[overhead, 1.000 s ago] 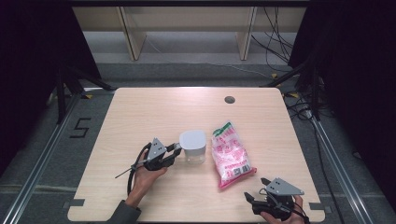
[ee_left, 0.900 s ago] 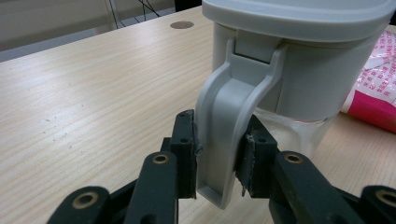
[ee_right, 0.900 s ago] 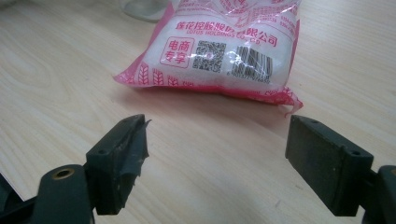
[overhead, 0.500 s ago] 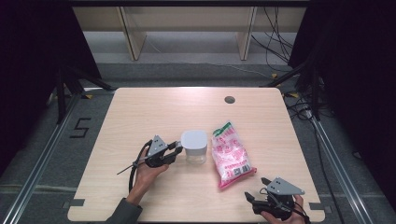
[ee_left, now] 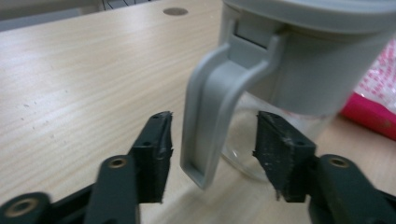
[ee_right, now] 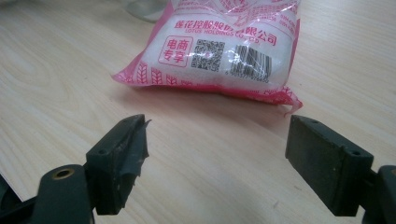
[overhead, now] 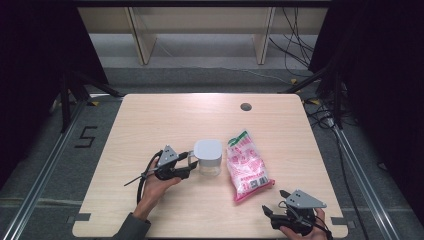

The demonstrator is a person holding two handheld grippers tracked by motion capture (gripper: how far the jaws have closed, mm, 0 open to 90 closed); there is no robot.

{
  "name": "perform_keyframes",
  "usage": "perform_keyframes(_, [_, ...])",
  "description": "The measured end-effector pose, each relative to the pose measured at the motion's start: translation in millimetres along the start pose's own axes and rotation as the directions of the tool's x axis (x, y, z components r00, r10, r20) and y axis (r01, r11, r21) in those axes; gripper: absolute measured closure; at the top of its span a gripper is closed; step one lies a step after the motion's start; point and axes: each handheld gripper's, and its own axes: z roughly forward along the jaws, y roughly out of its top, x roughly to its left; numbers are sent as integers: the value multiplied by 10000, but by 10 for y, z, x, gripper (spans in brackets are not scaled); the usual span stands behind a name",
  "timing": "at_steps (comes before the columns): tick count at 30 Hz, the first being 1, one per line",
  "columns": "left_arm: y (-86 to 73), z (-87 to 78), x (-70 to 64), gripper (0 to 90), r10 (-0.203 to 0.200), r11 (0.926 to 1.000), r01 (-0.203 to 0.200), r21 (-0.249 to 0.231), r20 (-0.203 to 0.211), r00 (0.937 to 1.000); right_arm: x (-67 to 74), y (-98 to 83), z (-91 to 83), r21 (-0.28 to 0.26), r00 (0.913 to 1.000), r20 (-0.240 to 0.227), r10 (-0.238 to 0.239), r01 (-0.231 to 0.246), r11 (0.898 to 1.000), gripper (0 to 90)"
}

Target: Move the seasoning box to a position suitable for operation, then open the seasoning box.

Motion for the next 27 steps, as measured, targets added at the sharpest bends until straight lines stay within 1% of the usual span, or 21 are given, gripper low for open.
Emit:
perform_keyframes(1, [12, -39, 6, 369, 207, 9995, -206, 252, -5, 9998, -5, 5, 4, 77, 10000, -42, -68, 69, 9999, 217])
perform_keyframes(3, [22, -57, 7, 344, 253, 9990, -249, 381, -92, 9996, 1, 2, 2, 28, 9999, 102, -55, 55, 10000, 217])
perform_keyframes(4, [37, -95, 10, 332, 284, 9991, -280, 327, -96, 9996, -11, 2, 2, 106, 9999, -109, -97, 98, 9999, 217])
perform_keyframes(6, [62, -142, 33, 350, 377, 9986, -378, 364, 22, 9993, -10, 5, 4, 98, 9999, -137, -55, 56, 9999, 217])
perform_keyframes(8, [72, -167, 28, 350, 279, 9990, -278, 354, -29, 9996, -11, 5, 4, 102, 9999, -140, -58, 59, 9999, 217])
perform_keyframes(9, [106, -212, 41, 353, 250, 9985, -258, 488, 170, 9995, 0, 3, 3, 7, 10000, 36, 90, -90, 10000, 217])
perform_keyframes(10, [130, -240, 50, 366, 382, 9977, -390, 555, 149, 9992, -6, 4, -1, 95, 10000, 67, 25, -26, 10000, 217])
perform_keyframes(12, [172, -311, 65, 424, 454, 9983, -459, 350, 131, 9989, -9, 1, -1, 49, 10000, 92, 38, -38, 10000, 217])
perform_keyframes(13, [184, -334, 70, 456, 341, 9991, -347, 245, 242, 9991, -9, 1, -2, 55, 9999, 103, 30, -30, 10000, 216])
perform_keyframes(15, [216, -398, 74, 545, 483, 9988, -485, 105, 192, 9987, -8, 1, 0, 40, 9999, 107, -63, 63, 10000, 217])
perform_keyframes(16, [235, -440, 67, 613, 688, 9975, -692, -133, -322, 9971, -10, 2, 1, 40, 9999, 42, -109, 109, 9999, 217])
perform_keyframes(17, [235, -440, 67, 711, 688, 9975, -692, -133, -322, 9971, -10, 2, 1, 40, 9999, 42, -109, 109, 9999, 217])
perform_keyframes(18, [252, -466, 62, 755, 792, 9964, -809, -251, -640, 9948, -4, 3, 6, 105, 10000, 91, -14, 13, 9999, 217])
perform_keyframes(19, [288, -508, 47, 793, 844, 9950, -879, -483, -710, 9939, -10, 4, 11, 9, 9996, 271, -71, 71, 10000, 217])
perform_keyframes(20, [306, -527, 36, 829, 909, 9939, -954, -557, -789, 9927, -12, 4, 20, 72, 9999, 100, 15, -15, 10000, 217])
perform_keyframes(22, [326, -538, 18, 859, 1002, 9930, -1049, -549, -814, 9916, -9, 4, 17, 126, 9999, 121, 114, -115, 9999, 217])
perform_keyframes(23, [357, -540, -18, 877, 1099, 9906, -1154, -735, -749, 9911, -11, 5, 10, 253, 9996, 256, -87, 80, 9996, 217])
perform_keyframes(24, [368, -535, -41, 880, 1033, 9909, -1085, -799, -663, 9924, 21, 5, 10, 200, 9993, 250, 279, -284, 9994, 217])
perform_keyframes(25, [368, -535, -41, 884, 1033, 9909, -1085, -799, -663, 9924, 21, 5, 10, 200, 9993, 250, 279, -284, 9994, 217])
perform_keyframes(26, [380, -529, -59, 884, 1059, 9907, -1101, -797, -554, 9928, 10, 7, 10, 199, 9997, 254, 24, -29, 9998, 217])
perform_keyframes(27, [393, -518, -75, 887, 1036, 9905, -1077, -857, -507, 9933, 10, 7, 17, 63, 9997, 246, -20, 19, 10000, 217])
